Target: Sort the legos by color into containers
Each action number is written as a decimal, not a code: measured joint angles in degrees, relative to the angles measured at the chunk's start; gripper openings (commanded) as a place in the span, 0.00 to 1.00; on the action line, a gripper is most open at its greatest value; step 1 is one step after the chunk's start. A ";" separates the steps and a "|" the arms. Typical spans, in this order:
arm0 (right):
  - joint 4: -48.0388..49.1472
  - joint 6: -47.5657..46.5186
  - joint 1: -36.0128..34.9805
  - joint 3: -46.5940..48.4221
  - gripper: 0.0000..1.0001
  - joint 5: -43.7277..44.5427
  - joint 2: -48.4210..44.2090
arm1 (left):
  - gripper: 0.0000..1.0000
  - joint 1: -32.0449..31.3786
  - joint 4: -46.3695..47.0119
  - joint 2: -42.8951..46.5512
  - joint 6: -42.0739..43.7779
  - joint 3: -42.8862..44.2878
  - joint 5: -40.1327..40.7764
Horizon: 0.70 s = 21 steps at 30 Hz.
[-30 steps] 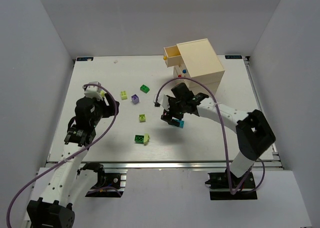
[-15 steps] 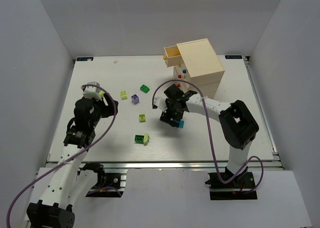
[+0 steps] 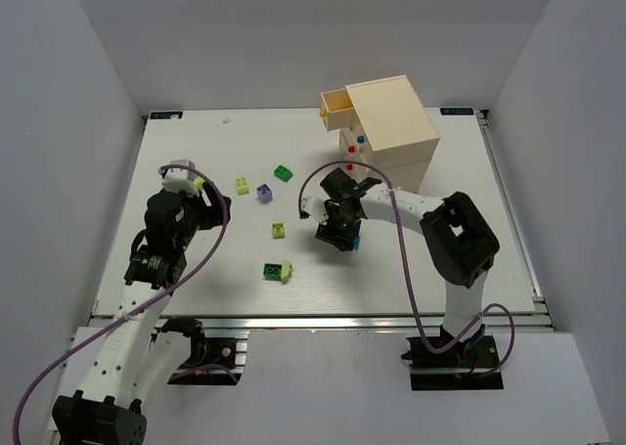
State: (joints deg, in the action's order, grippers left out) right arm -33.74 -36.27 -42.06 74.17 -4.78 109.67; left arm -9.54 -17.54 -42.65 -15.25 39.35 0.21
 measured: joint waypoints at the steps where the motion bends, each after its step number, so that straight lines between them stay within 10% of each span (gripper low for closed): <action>1: -0.11 -0.11 0.07 0.02 0.59 -0.22 0.00 | 0.79 0.00 0.00 0.00 0.00 0.00 0.04; 10: -1.99 -1.11 0.52 0.79 0.03 -1.84 -0.02 | 0.79 0.00 -0.02 0.00 0.00 0.00 0.52; 21: -12.48 -1.92 3.93 41.27 0.00 -24.41 -0.66 | 0.79 0.00 -0.02 -0.11 -0.02 0.00 1.60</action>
State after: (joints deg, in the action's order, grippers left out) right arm -46.22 -38.20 -38.13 115.44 -29.19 109.01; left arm -9.54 -17.56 -42.76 -15.27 39.35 1.80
